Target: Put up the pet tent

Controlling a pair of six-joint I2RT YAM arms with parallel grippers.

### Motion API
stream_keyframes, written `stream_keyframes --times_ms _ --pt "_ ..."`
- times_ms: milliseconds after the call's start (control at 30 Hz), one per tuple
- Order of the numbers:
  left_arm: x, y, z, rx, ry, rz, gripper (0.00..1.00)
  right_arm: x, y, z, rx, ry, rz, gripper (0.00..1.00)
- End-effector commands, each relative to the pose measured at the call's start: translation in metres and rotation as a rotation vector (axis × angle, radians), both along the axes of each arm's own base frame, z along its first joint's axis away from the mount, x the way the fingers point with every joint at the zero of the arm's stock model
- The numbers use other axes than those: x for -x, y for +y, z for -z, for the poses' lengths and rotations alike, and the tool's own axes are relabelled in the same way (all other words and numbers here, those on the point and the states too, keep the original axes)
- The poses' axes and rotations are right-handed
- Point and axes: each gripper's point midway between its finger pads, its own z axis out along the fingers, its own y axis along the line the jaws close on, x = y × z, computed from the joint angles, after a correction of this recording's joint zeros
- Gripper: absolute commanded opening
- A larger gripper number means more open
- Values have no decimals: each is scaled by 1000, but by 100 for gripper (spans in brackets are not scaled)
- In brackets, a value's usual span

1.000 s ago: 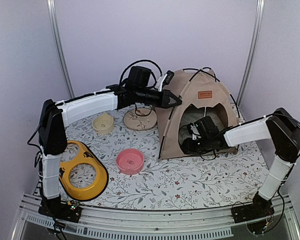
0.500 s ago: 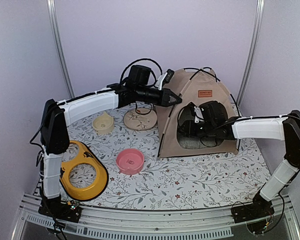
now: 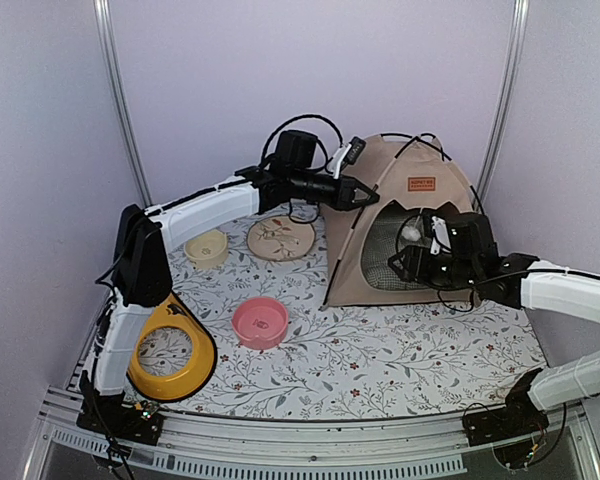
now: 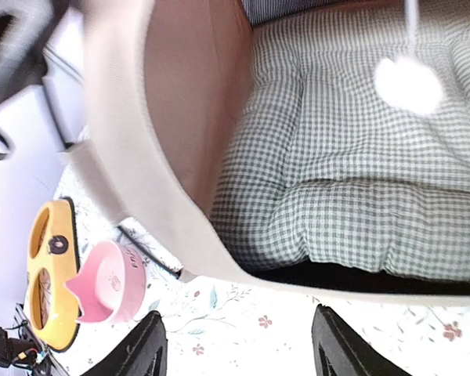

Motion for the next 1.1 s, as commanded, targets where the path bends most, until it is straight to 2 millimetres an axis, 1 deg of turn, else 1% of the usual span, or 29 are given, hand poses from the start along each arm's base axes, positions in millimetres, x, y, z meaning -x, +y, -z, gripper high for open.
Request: stream_keyframes --times_ms 0,133,200,267,333,400,467,533,567,633,667,700,733,867,967,1067 --pt "6 -19 4 29 -15 62 0 10 -24 -20 23 -41 66 69" --pt "0 -32 14 57 1 44 0 13 -34 -62 16 -127 77 75" --pt "-3 -36 16 82 20 40 0 14 -34 -75 13 -154 68 77" --pt "-5 -41 15 101 30 36 0 14 -32 -81 20 -165 53 78" --pt "-9 -41 11 112 33 17 11 12 -30 -84 30 -169 41 80" --pt "-12 -39 4 116 22 -9 19 10 -24 -86 32 -171 17 81" --pt "-12 -33 -8 115 -2 -31 31 9 -17 -91 22 -179 -12 82" --pt "-11 -23 -22 112 -32 -56 42 8 -10 -97 6 -191 -45 83" --pt "-9 -18 -22 99 -37 -71 48 7 -5 -101 -5 -197 -64 83" --pt "-6 -5 -30 89 -53 -101 60 7 3 -109 -22 -217 -101 84" --pt "-5 2 -35 93 -60 -110 64 7 7 -112 -33 -227 -120 84" --pt "0 11 -46 103 -70 -117 69 8 11 -117 -46 -239 -141 84" --pt "4 17 -49 105 -70 -123 73 8 14 -121 -59 -251 -156 84" --pt "17 45 -57 108 -77 -157 83 12 26 -134 -100 -299 -225 87" --pt "22 72 -68 106 -82 -227 85 18 42 -139 -119 -323 -301 89" --pt "20 102 -59 88 -45 -332 86 22 63 -141 -130 -327 -383 90"
